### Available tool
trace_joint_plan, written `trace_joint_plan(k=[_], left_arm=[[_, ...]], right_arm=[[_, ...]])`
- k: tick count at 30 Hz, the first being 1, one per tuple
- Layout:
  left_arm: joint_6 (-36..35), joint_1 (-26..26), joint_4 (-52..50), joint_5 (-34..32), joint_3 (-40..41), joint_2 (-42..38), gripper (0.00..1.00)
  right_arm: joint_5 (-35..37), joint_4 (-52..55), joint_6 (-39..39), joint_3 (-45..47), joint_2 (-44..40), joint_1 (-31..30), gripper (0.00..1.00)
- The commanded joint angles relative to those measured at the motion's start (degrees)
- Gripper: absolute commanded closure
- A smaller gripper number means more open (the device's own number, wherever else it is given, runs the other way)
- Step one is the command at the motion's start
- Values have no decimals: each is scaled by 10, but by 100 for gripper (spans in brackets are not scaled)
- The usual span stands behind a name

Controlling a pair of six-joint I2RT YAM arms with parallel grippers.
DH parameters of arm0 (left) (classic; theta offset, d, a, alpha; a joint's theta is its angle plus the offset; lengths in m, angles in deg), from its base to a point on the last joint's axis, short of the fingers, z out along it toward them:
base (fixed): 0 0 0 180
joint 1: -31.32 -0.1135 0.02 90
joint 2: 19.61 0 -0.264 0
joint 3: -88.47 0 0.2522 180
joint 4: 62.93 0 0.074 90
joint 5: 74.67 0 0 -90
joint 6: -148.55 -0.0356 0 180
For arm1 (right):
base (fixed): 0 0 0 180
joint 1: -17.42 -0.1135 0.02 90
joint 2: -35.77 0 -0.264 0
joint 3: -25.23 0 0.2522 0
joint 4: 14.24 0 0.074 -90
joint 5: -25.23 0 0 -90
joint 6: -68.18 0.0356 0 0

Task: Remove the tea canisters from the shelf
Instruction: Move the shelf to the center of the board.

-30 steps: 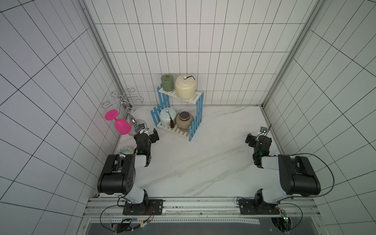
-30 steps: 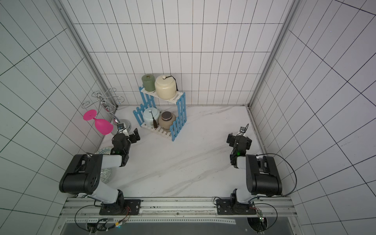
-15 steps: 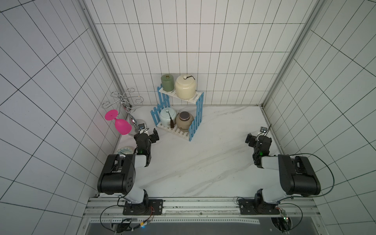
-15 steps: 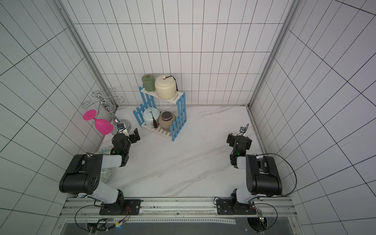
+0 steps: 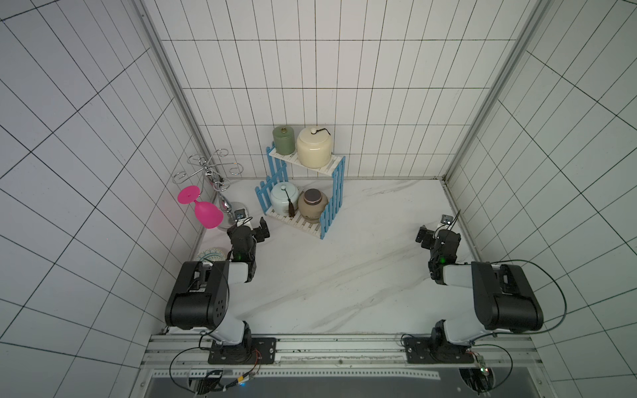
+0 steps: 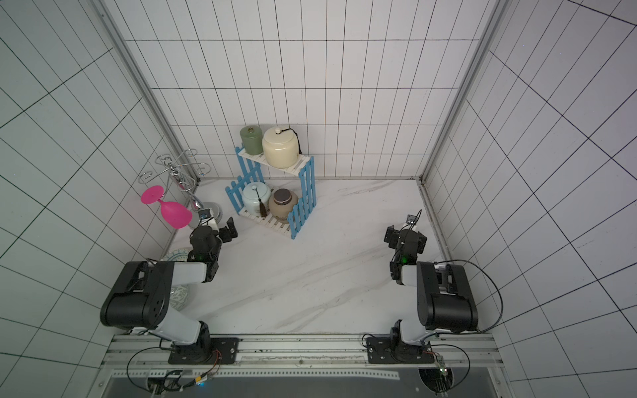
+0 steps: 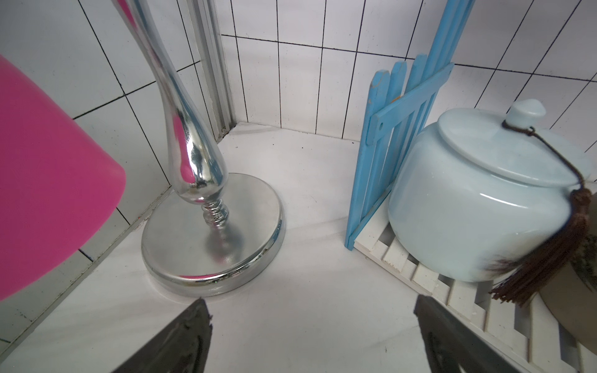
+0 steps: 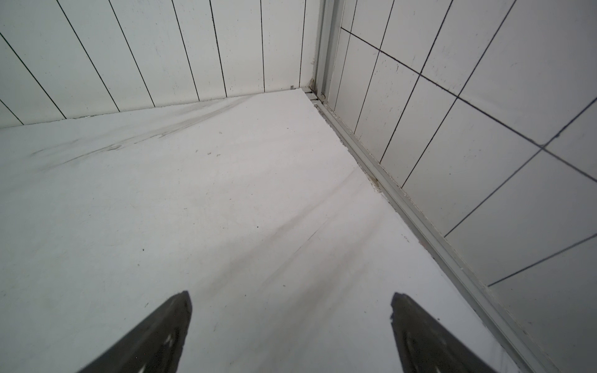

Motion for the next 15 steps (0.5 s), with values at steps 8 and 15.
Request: trace_joint_plan(k=[8, 15], left_arm=[[-8, 5, -157, 33, -22, -153, 1], [8, 12, -488, 77, -145, -272, 1]], right_arm=[[46, 185, 36, -46, -133, 5, 1], [40, 445, 198, -124, -270, 6, 1]])
